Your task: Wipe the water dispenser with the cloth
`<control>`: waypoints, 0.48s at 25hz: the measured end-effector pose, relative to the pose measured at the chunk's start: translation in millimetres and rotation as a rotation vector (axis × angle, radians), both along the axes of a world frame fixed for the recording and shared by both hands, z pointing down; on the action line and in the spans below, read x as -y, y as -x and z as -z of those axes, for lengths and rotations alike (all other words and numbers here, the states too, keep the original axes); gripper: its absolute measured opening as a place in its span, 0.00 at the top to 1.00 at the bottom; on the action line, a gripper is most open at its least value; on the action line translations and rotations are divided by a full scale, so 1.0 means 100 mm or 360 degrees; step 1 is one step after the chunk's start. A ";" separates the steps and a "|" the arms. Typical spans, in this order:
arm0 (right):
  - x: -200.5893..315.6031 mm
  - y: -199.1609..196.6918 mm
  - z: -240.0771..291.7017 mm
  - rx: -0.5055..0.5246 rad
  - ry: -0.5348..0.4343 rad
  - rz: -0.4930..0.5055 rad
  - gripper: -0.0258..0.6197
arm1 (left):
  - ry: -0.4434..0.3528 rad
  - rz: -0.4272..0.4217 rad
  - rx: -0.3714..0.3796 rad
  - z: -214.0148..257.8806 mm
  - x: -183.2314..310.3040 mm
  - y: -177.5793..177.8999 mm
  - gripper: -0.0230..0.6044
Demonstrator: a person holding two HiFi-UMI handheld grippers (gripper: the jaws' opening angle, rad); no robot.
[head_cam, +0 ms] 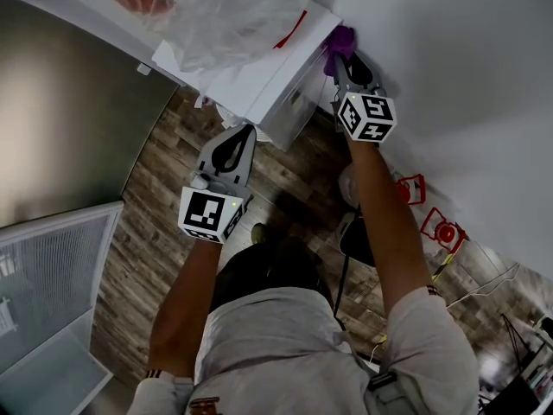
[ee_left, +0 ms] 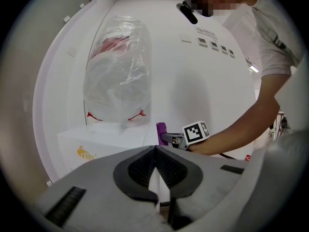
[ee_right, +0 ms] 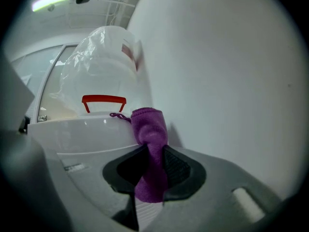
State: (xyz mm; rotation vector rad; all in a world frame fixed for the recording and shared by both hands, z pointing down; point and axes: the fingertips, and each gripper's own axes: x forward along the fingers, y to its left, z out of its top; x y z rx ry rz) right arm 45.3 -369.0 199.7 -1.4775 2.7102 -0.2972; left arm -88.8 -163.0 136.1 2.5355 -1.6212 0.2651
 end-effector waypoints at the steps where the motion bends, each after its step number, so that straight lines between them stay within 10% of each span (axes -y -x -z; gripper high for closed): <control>1: 0.00 -0.01 -0.01 -0.0011 -0.0001 -0.0008 0.83 | -0.0006 -0.0003 -0.0002 0.00 0.00 0.00 0.97; 12: -0.91 0.20 0.19 0.0059 -0.0148 0.0272 0.82 | -0.0010 -0.0010 -0.0060 -0.17 -0.10 0.06 0.97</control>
